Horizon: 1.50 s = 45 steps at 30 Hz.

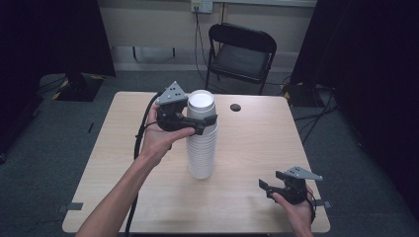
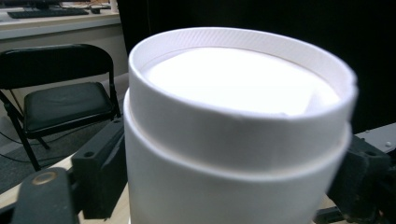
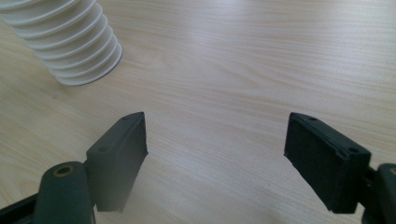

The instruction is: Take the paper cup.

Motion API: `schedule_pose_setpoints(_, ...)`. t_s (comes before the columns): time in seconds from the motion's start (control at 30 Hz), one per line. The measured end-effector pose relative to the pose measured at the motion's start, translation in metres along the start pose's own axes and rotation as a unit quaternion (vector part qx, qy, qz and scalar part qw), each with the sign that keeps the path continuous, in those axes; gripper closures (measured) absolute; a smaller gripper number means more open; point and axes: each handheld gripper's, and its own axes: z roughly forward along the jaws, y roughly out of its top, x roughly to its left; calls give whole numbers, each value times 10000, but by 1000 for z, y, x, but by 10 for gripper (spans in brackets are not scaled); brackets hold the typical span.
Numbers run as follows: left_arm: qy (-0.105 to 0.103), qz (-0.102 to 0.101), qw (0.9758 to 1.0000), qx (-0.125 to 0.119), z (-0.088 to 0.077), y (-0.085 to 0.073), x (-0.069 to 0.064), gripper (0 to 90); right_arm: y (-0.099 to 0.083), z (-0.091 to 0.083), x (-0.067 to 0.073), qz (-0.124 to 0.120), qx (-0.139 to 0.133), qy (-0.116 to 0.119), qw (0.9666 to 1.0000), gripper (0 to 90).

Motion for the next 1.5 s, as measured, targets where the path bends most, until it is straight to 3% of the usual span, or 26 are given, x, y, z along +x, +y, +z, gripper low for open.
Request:
schedule_pose_setpoints(0.23,34,-20,9999,116,12,-1,0,154,-1,-1,0,17,4,-24,10000,208)
schedule_pose_setpoints(0.43,121,34,9999,42,13,-4,-3,157,-1,-1,1,4,-20,18,10000,209)
schedule_pose_setpoints(0.97,130,78,9997,196,11,1,-3,166,0,1,0,22,41,-8,10000,210)
schedule_pose_setpoints(1.23,106,146,9998,20,6,7,-4,167,-1,1,0,19,28,-35,10000,209)
schedule_pose_setpoints(1.43,123,61,9999,31,7,7,-3,169,0,1,0,21,20,-40,10000,209)
schedule_pose_setpoints(1.5,30,-100,9999,-86,6,7,0,170,0,1,0,16,14,-14,10000,209)
